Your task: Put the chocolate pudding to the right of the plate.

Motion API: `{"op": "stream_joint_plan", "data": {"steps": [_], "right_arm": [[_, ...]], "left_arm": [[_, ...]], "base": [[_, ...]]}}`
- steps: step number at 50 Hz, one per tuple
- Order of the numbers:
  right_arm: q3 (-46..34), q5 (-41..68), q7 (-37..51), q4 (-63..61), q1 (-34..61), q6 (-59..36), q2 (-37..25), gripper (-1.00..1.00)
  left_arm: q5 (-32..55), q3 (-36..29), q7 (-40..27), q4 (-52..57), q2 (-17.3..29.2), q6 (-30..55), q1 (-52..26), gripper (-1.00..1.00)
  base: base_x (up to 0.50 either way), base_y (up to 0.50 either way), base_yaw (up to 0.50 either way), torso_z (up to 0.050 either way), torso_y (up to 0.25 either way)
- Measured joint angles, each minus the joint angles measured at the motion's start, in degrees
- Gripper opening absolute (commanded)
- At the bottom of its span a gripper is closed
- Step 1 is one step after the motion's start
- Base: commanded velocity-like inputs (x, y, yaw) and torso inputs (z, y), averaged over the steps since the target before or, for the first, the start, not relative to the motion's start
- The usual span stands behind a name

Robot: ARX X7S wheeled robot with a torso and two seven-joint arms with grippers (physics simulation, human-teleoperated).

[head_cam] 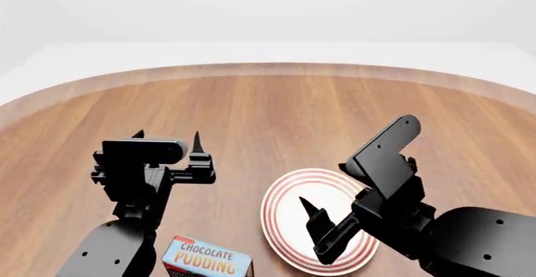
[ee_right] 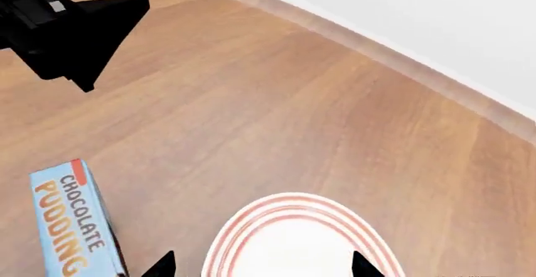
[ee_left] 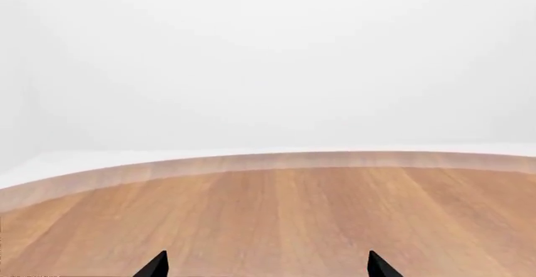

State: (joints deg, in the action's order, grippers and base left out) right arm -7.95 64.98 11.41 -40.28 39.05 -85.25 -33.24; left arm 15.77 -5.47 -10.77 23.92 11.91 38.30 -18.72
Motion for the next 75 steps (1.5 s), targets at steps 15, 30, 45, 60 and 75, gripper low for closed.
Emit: {"op": "stream_joint_plan", "data": {"steps": [15,30,45,60,75], "right_arm": [[-6.12,3.45,-0.39,1.64,2.95,0.16,-1.46,1.0],[-11.91,5.7,-1.25,3.72,6.41,0.02,0.85,1.0],[-18.18,4.48,-4.15,5.88,8.06,2.25,3.06,1.0],[-25.86,-1.59,-9.64,10.71,8.64,7.46,4.9,1.0],[-33.36,-8.39,-15.04,18.2,8.24,13.06,6.89,1.0]], "left_arm": [[0.43,0.12,-0.32,-0.52,0.35,-0.53,0.05,1.0],[0.67,-0.22,-0.77,-0.62,0.63,-0.42,-0.21,1.0],[1.02,-0.7,-1.2,-0.61,0.82,-0.11,-0.59,1.0],[1.41,-0.95,-1.48,-0.84,1.09,-0.24,-0.83,1.0],[1.83,-1.09,-1.75,-1.05,1.32,-0.58,-0.85,1.0]], "base": [[0.0,0.0,0.0,0.0,0.0],[0.0,0.0,0.0,0.0,0.0],[0.0,0.0,0.0,0.0,0.0],[0.0,0.0,0.0,0.0,0.0],[0.0,0.0,0.0,0.0,0.0]]}}
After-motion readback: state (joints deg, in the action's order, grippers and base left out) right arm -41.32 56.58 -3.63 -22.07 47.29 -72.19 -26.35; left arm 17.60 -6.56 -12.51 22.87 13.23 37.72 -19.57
